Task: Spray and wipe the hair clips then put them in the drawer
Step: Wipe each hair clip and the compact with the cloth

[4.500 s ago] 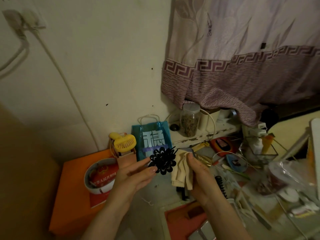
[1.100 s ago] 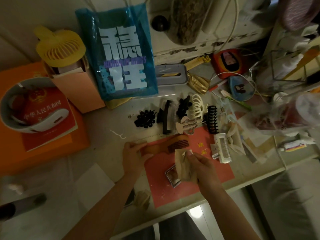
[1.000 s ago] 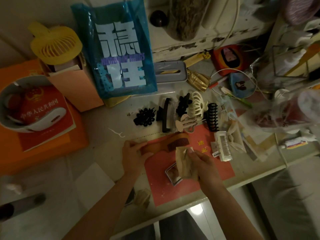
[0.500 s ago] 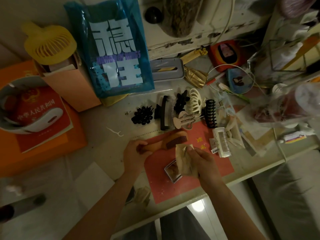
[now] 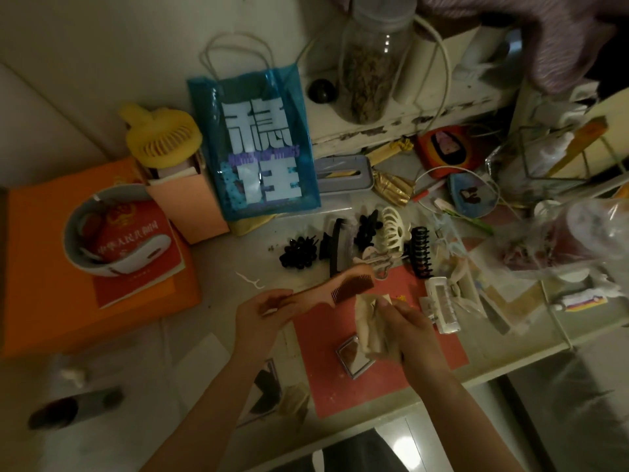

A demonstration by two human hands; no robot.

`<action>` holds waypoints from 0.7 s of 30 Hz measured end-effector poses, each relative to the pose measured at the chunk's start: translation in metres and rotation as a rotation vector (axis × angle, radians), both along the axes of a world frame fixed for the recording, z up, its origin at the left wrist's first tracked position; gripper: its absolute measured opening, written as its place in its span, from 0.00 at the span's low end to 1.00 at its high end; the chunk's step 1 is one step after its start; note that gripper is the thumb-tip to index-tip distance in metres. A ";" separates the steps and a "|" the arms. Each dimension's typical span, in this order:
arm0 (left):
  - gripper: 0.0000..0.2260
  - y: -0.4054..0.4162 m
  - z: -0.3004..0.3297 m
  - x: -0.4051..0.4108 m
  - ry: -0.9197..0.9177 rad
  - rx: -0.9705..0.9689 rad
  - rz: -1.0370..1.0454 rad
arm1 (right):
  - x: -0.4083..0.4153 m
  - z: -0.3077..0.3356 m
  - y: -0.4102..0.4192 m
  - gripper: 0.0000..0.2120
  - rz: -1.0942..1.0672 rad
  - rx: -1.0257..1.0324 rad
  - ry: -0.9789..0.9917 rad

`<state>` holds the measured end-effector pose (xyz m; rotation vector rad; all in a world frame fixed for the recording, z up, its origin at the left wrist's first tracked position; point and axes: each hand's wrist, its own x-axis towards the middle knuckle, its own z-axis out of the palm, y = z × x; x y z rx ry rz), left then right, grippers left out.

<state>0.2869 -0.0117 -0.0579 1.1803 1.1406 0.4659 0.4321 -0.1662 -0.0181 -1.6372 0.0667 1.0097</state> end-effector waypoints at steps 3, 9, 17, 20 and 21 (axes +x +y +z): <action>0.11 0.009 0.027 -0.007 -0.039 -0.047 0.022 | -0.001 0.010 0.006 0.13 0.015 0.010 -0.022; 0.11 0.025 0.087 -0.011 -0.178 -0.029 0.042 | -0.004 0.042 0.025 0.24 0.017 0.171 -0.059; 0.15 0.035 0.153 -0.016 -0.282 0.095 0.078 | 0.003 0.105 0.064 0.17 0.033 0.496 0.116; 0.15 0.036 0.174 -0.015 -0.344 0.128 0.086 | -0.003 0.132 0.077 0.17 0.023 0.573 0.149; 0.14 0.035 0.180 -0.015 -0.355 0.142 0.092 | -0.005 0.140 0.081 0.16 0.017 0.607 0.158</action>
